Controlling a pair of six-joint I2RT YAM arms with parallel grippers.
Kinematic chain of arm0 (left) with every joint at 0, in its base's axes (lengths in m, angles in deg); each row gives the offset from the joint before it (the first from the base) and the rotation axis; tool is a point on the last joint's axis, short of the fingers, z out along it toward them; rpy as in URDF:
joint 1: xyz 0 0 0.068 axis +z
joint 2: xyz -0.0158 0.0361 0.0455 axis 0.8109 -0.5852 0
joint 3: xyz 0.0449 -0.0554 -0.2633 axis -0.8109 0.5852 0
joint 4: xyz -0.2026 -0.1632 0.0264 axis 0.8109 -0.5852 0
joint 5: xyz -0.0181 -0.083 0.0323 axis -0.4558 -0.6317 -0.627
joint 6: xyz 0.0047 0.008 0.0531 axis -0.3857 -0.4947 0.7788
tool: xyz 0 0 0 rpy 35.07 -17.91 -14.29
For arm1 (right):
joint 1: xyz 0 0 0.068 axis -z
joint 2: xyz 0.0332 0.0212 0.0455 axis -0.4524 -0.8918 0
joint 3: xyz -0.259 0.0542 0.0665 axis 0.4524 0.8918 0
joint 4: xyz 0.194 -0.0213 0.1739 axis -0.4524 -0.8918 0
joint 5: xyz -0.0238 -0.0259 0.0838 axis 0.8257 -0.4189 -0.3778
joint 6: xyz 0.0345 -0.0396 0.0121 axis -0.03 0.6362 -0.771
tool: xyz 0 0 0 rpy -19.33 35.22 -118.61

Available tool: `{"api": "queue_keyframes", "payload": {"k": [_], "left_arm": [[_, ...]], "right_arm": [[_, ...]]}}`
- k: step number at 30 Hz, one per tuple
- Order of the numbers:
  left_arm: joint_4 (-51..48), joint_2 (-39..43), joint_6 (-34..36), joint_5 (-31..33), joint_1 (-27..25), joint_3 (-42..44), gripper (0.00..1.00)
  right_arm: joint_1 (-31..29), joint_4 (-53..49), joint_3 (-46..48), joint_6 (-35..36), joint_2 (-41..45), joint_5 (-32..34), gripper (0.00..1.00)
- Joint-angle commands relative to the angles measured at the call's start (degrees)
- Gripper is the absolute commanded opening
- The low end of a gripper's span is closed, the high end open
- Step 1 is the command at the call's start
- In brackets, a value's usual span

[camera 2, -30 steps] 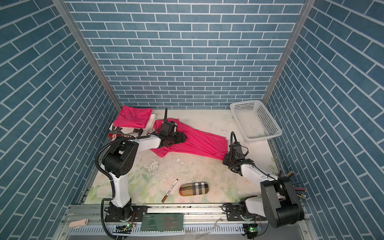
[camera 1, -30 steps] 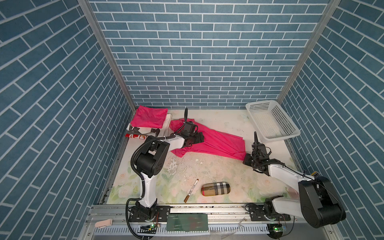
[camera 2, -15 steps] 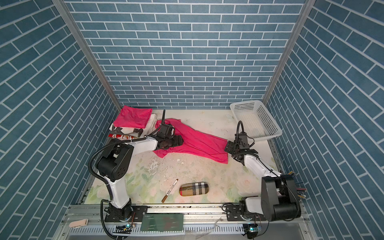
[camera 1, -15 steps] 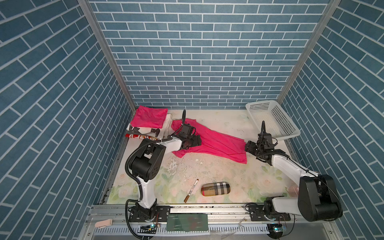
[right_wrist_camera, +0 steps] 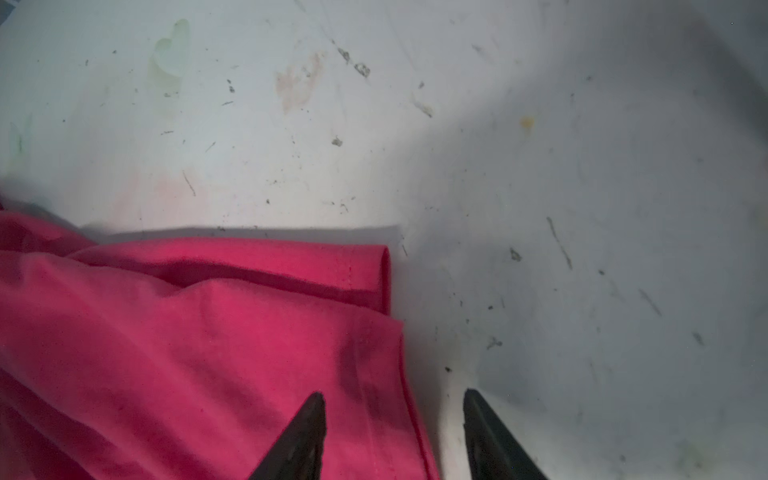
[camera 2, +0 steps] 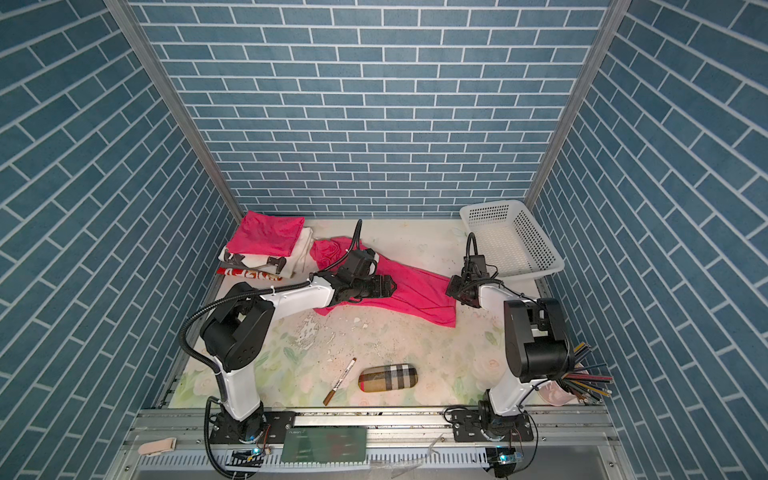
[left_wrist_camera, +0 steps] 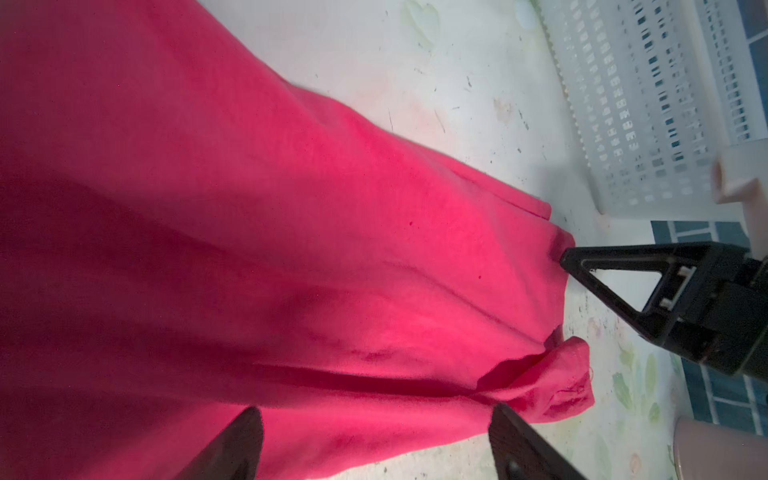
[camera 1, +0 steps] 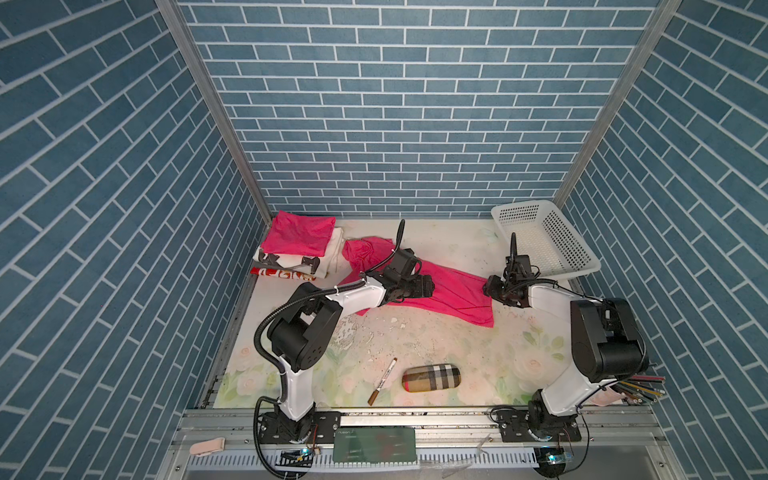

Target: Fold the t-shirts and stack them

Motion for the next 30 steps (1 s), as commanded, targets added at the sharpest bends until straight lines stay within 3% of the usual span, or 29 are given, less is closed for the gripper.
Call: {"api": "queue_keyframes", "payload": {"k": [1,4,6,12,19,25,27,30], "left_arm": [[1.3,-2.0,-1.3,-0.2,0.0,2.4,0.87],[2.6,-2.8,-1.7,-1.0,-0.2,5.4,0.87],[3.5,-2.5,-2.0,-0.8,-0.1,8.0,0.87],[7.8,-0.5,-4.4,-1.2,0.3,16.1,0.87],[7.8,2.4,-5.4,-0.9,-0.4,17.7,0.87],[5.2,3.6,-4.5,-1.2,-0.8,14.3,0.87],[3.6,4.0,-3.9,-1.1,-0.9,12.2,0.87],[1.5,5.2,-3.0,-0.7,-1.1,8.0,0.87]], "right_arm": [[0.0,1.4,-2.4,0.9,-2.8,0.3,0.36],[0.0,1.9,-5.0,1.5,-5.8,1.5,0.12],[0.0,2.4,-7.5,2.2,-7.9,2.2,0.02],[0.1,0.3,-20.0,5.5,-14.9,3.6,0.0],[0.0,-2.8,-24.6,7.5,-13.6,1.7,0.36],[-0.1,-3.3,-14.6,5.0,-2.9,0.2,0.69],[-0.1,-1.5,-8.8,2.8,1.4,-0.4,0.74],[-0.1,-0.8,-2.0,0.4,6.3,1.2,0.74]]}}
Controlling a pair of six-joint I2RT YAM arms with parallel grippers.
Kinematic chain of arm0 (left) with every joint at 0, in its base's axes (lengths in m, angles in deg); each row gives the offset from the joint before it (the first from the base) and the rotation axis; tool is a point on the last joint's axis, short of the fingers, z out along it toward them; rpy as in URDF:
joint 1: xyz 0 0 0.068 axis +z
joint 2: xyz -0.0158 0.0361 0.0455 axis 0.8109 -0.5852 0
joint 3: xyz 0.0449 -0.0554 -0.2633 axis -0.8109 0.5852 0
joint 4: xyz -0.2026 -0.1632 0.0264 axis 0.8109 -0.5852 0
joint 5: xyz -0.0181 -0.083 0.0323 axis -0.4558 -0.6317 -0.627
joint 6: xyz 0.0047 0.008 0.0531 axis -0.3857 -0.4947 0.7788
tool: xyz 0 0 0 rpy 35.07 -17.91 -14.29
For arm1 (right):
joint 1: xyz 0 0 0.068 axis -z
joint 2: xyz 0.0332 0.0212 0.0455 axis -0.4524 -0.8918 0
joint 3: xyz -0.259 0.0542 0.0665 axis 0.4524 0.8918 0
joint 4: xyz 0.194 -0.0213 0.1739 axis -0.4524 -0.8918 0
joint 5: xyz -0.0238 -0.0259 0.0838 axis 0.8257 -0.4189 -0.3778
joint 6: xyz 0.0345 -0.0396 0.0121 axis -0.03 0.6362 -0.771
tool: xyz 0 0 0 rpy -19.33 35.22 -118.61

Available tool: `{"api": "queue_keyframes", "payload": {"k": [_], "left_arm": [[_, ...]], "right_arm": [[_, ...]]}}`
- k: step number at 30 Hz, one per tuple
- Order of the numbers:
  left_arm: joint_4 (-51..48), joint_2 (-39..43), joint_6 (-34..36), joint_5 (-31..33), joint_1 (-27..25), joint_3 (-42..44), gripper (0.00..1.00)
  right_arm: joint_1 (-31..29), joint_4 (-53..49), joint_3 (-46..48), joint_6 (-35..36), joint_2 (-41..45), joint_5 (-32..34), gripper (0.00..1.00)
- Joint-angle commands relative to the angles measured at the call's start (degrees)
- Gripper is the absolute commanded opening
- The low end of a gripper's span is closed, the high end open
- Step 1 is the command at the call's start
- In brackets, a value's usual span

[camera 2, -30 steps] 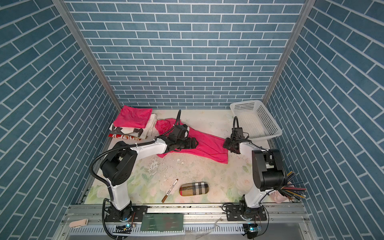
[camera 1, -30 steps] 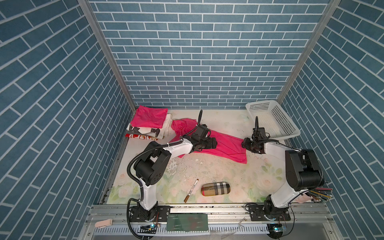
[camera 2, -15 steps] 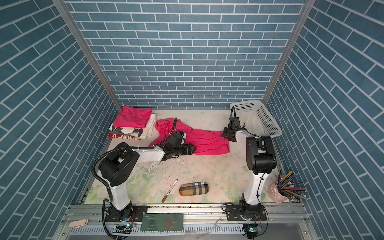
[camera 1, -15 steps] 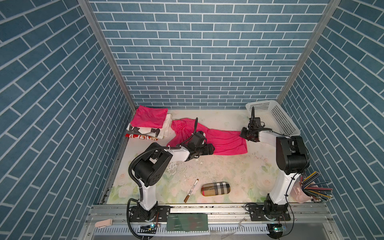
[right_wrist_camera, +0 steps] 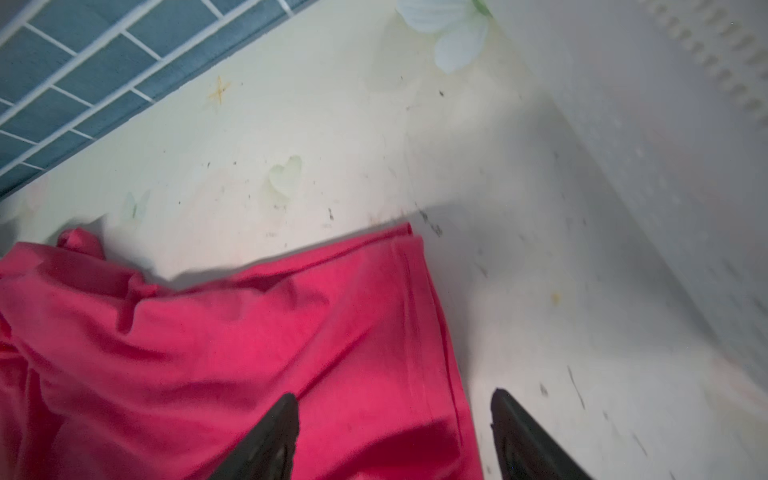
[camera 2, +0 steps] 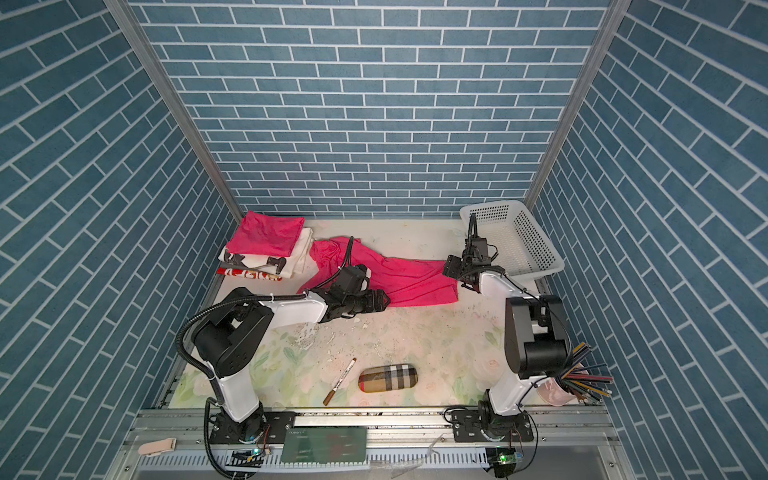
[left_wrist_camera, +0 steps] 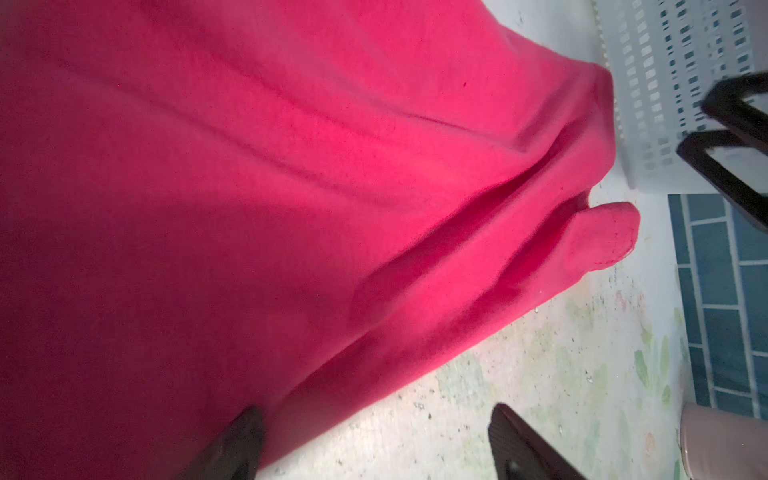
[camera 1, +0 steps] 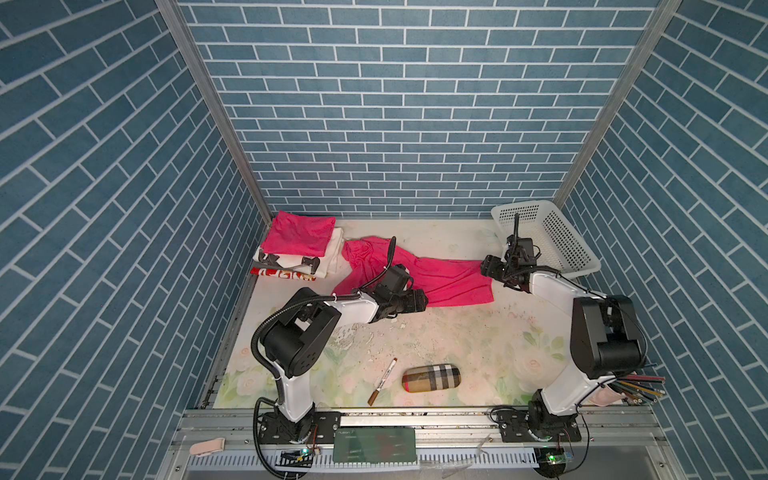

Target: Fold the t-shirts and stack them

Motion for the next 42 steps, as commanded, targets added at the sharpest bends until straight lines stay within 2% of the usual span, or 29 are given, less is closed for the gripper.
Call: {"api": "queue_keyframes", "payload": {"k": [1,5,10,12,15,19,21,27,32,33,36,39,42], "left_arm": [[-6.1,1.7,0.9,0.4,-0.6,-4.8,0.87],[-7.4,0.5,2.2,0.7,-0.6,-10.3,0.87],[-8.6,-7.1,2.8,-2.0,-0.1,-18.6,0.87],[-8.1,-9.5,2.5,-2.2,0.1,-19.7,0.87],[-7.6,-12.3,2.3,-2.9,0.9,-20.1,0.87],[-7.3,-14.4,3.0,-2.9,2.1,-19.4,0.87],[-6.8,-15.1,3.2,-2.9,2.8,-18.7,0.87],[-5.4,-16.1,3.5,-3.1,4.2,-17.1,0.87],[-5.7,-16.3,4.2,-2.9,4.4,-17.0,0.87],[-5.7,-16.2,4.3,-2.8,4.3,-16.9,0.87],[-6.1,-15.4,4.7,-2.2,4.4,-16.7,0.87],[-6.2,-13.2,4.9,-2.5,4.0,-16.6,0.87],[-6.4,-9.9,4.6,-2.6,3.7,-16.4,0.87]], "right_arm": [[-0.1,-0.2,5.6,-3.8,4.3,1.3,0.73],[-0.1,2.3,10.4,-3.5,5.7,1.2,0.61],[-0.7,3.2,10.1,-2.8,2.2,0.0,0.45],[-0.8,3.4,9.9,-2.9,1.0,-0.4,0.38],[-1.5,3.1,10.1,-3.0,1.0,-0.2,0.22],[-1.9,3.2,14.6,-4.2,5.9,-0.2,0.05],[-1.9,3.6,18.3,-5.5,9.3,0.0,0.01],[-1.3,1.6,26.0,-8.4,14.6,1.0,0.02],[3.7,0.2,27.7,-9.8,18.3,1.4,0.04],[4.3,0.0,27.7,-9.5,19.7,1.6,0.06],[4.6,-3.4,24.9,-8.0,21.3,2.4,0.3],[4.4,-4.9,23.3,-8.3,22.1,-0.3,0.47],[2.5,-4.0,24.3,-12.4,23.9,-1.9,0.59]]}}
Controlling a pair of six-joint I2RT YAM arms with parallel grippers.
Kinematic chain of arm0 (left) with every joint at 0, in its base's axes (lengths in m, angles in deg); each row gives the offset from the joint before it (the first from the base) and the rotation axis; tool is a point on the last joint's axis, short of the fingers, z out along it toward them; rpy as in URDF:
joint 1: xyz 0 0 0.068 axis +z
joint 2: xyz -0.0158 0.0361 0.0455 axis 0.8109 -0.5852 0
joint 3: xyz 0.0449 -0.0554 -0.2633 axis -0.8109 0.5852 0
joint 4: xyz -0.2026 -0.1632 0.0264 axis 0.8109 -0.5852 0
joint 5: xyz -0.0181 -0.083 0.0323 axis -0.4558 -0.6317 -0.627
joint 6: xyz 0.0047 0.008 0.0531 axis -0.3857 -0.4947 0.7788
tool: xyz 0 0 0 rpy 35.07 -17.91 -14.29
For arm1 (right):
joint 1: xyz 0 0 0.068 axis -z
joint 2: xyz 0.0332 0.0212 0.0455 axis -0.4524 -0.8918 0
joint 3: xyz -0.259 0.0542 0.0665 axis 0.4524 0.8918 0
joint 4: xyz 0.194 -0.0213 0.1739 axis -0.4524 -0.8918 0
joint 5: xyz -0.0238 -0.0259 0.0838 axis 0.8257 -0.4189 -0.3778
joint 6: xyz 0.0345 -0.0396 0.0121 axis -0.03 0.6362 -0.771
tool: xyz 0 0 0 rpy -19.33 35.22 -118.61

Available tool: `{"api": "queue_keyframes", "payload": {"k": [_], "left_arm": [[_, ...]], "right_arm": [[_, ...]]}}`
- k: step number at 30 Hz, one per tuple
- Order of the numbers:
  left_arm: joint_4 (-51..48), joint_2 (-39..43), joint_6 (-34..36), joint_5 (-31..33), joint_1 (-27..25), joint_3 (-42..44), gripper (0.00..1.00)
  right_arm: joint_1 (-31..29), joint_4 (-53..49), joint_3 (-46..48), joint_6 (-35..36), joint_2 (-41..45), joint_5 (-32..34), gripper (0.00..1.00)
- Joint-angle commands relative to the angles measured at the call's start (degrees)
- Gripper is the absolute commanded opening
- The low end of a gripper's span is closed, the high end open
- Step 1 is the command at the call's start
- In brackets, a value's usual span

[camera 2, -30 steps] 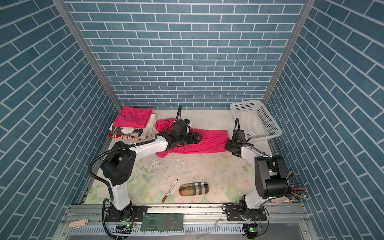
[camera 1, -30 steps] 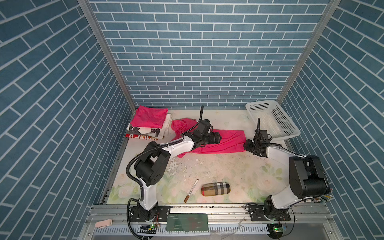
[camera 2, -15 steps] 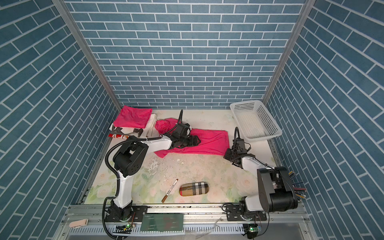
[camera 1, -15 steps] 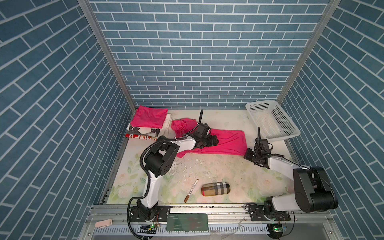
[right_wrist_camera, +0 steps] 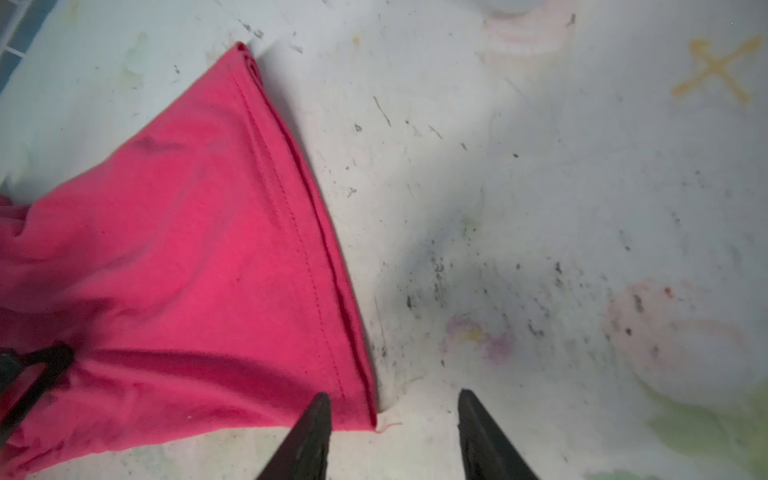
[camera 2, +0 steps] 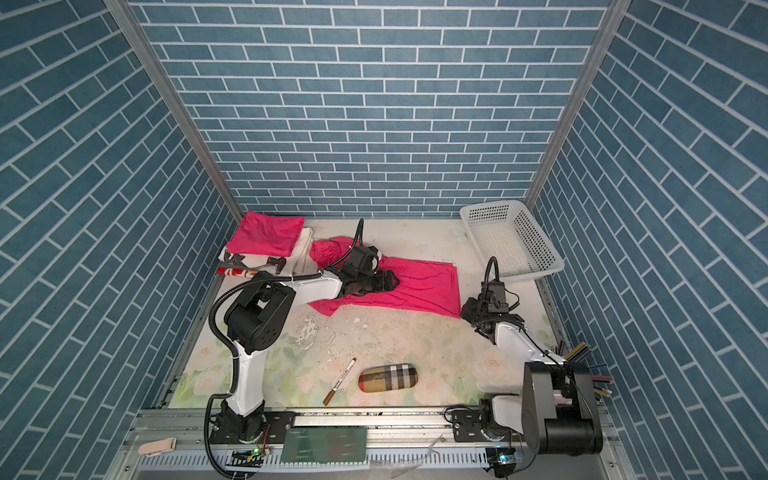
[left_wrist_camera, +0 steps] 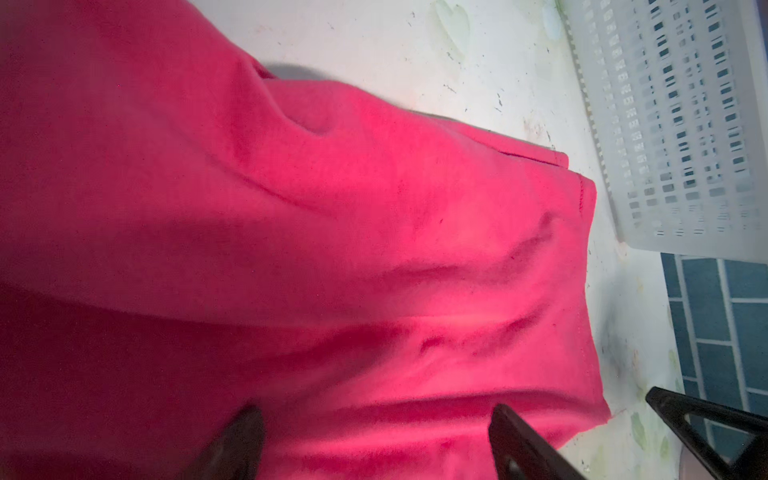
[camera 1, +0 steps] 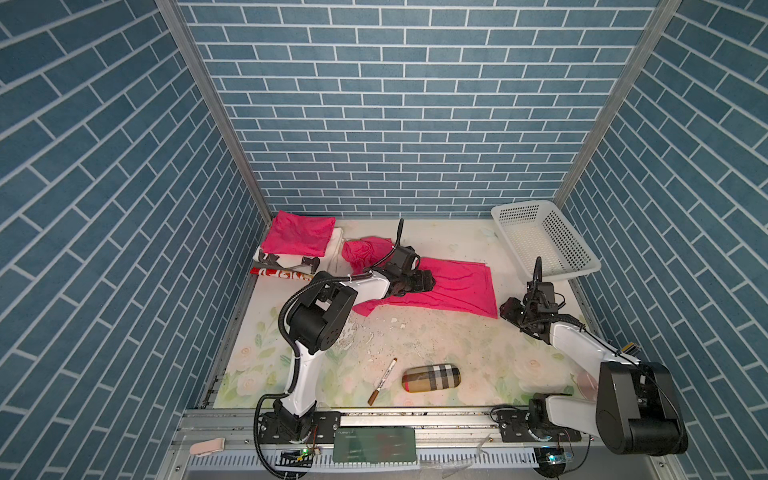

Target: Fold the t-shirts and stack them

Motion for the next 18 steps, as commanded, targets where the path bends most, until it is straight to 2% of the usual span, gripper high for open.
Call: {"api": "queue_keyframes", "payload": {"k": [1,3,7,11,18], "left_arm": [[-2.7,4.3,0.2,0.6,0.1,1.4,0.87],[-2.7,6.6,-0.3,0.4,0.1,2.2,0.87],[-1.7,10.6,-1.8,-1.1,-0.2,4.2,0.87],[-0.2,11.5,-3.0,-2.5,-1.8,5.2,0.87],[1.3,7.2,-4.1,-3.2,-2.9,4.5,0.87]], "right_arm": [[-2.6,-1.5,0.3,-5.7,2.9,-1.9,0.64],[-5.3,0.1,1.6,-10.5,4.5,-1.2,0.69],[-8.9,5.2,4.8,-20.8,6.0,-1.8,0.7],[-8.9,7.7,7.0,-25.3,5.8,-1.3,0.71],[-7.9,12.3,11.7,-33.3,5.2,0.0,0.74]]}}
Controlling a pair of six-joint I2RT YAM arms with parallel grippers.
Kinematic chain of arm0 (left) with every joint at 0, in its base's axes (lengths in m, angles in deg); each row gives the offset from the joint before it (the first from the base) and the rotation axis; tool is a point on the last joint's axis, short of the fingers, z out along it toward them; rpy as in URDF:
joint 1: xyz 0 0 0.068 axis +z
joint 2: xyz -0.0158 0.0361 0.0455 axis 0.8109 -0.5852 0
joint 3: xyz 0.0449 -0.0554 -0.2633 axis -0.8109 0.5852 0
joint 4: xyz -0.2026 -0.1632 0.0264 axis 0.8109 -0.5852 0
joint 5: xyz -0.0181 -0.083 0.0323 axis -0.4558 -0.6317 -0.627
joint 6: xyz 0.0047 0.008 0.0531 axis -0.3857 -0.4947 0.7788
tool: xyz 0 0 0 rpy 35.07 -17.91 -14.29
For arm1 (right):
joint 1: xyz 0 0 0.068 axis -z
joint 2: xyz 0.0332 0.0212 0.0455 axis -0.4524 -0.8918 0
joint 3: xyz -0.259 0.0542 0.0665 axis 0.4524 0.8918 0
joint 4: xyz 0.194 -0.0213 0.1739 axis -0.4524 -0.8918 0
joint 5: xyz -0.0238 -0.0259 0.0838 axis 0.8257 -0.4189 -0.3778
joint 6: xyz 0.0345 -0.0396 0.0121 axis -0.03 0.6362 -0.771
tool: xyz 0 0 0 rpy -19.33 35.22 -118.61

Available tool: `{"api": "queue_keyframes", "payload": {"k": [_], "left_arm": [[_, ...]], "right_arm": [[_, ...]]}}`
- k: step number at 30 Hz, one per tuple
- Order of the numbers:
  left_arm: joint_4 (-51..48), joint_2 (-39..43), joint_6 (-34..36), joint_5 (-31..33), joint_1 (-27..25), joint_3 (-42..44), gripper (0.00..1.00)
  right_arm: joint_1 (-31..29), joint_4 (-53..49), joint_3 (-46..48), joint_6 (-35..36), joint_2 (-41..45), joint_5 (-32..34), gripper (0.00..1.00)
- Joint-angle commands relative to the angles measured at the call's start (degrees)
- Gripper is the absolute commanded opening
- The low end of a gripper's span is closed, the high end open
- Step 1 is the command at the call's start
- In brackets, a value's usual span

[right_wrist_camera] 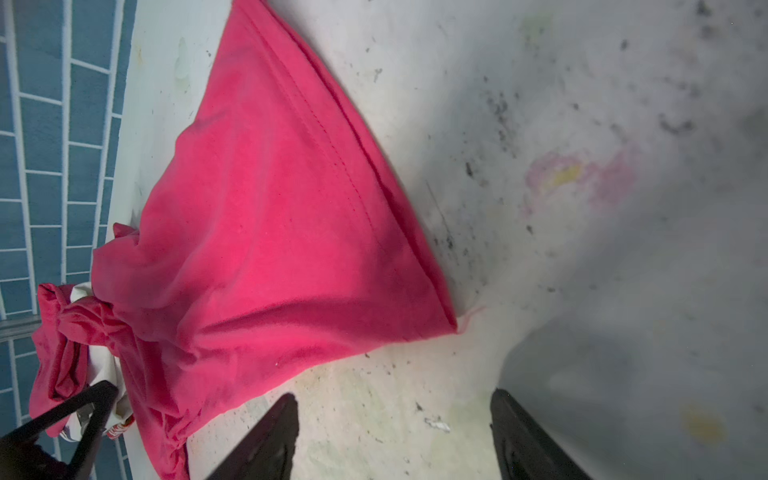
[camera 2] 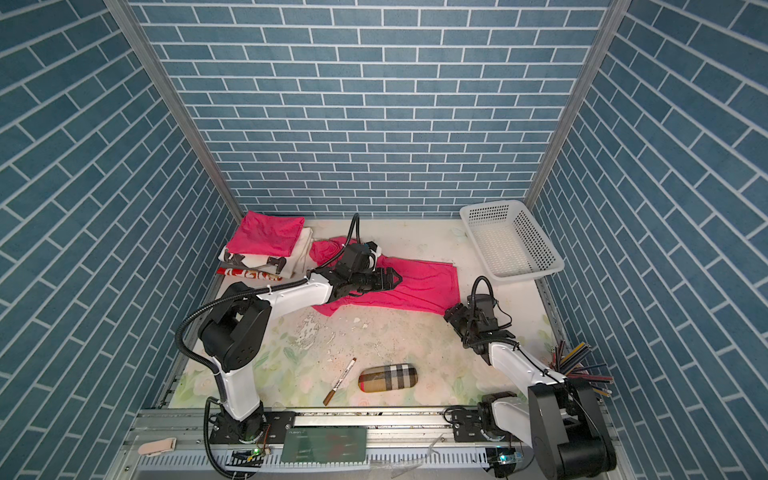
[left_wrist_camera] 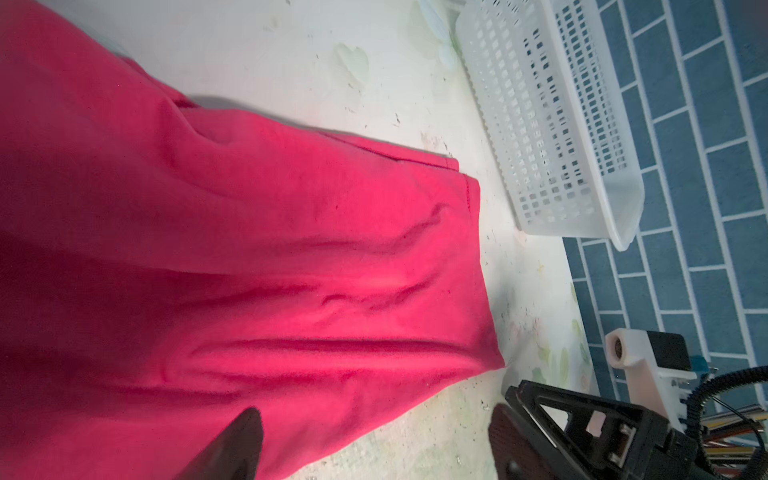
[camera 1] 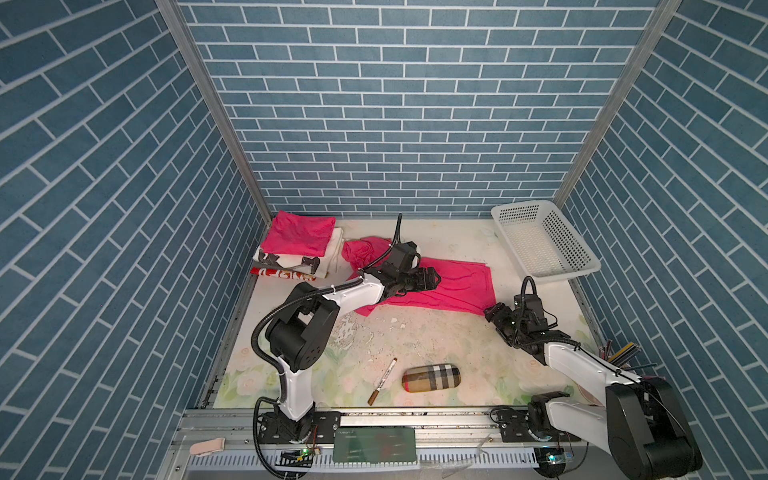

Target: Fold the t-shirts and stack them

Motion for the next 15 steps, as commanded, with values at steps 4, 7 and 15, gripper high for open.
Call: {"api": "queue_keyframes", "payload": {"k": [4,7,15], "left_arm": [[1.0,-4.5,-1.2,-1.0,-0.7,-1.0,0.87],[0.9,-5.1,-1.1,-1.0,-0.6,-1.3,0.87],[-0.3,-3.9,0.1,0.1,-0.2,0.2,0.87]], "right_arm": [[1.1,8.0,3.4,-12.0,-3.5,1.9,0.7],[1.8,12.0,3.8,-13.8,-7.6,0.5,0.66],[2.0,15.3,5.1,-17.5,-11.6,1.5,0.53]]}}
